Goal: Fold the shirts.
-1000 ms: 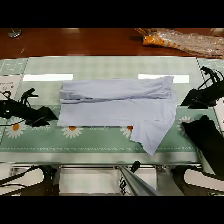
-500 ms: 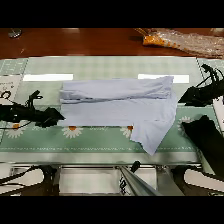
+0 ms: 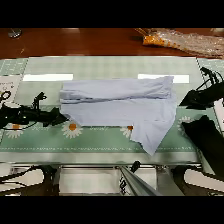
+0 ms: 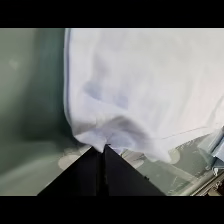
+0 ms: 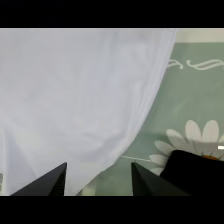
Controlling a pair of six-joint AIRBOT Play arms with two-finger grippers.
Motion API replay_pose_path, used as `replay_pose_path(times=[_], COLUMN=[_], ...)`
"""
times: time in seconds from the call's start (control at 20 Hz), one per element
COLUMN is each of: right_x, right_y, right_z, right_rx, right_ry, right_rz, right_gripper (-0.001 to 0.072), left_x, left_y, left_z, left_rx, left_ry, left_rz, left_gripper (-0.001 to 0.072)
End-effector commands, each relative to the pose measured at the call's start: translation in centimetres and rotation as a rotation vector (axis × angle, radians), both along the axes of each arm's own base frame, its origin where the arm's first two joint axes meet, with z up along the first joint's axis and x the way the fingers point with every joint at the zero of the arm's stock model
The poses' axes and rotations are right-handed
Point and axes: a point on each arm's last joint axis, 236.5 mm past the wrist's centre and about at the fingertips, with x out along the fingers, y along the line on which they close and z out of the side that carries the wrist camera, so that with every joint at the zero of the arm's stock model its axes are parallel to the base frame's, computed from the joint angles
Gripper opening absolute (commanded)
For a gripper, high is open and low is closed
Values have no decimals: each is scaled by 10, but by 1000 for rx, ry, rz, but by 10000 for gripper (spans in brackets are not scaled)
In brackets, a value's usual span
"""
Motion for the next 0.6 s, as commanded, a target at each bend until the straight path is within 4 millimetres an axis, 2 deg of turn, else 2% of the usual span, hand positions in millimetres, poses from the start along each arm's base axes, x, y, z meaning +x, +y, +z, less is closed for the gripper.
replay_pose_path(times=[0.0,0.15,0.3,0.4,0.55], right_x=[-29,-51,-69,-75,-71], right_y=[5,33,55,64,68], right_z=[-24,-52,-75,-82,-84], right_rx=[50,131,135,129,113], right_ry=[92,148,184,193,183], right_rz=[-32,-46,-16,7,1], right_gripper=[478,494,492,491,479], left_x=[-5,-6,-9,-9,-10], left_y=[-9,-9,-12,-12,-13], left_z=[8,8,10,10,11], left_rx=[-43,-47,-59,-60,-65], left_ry=[3,5,13,14,19], left_rz=[-27,-29,-38,-38,-39], left_gripper=[16,16,16,16,16])
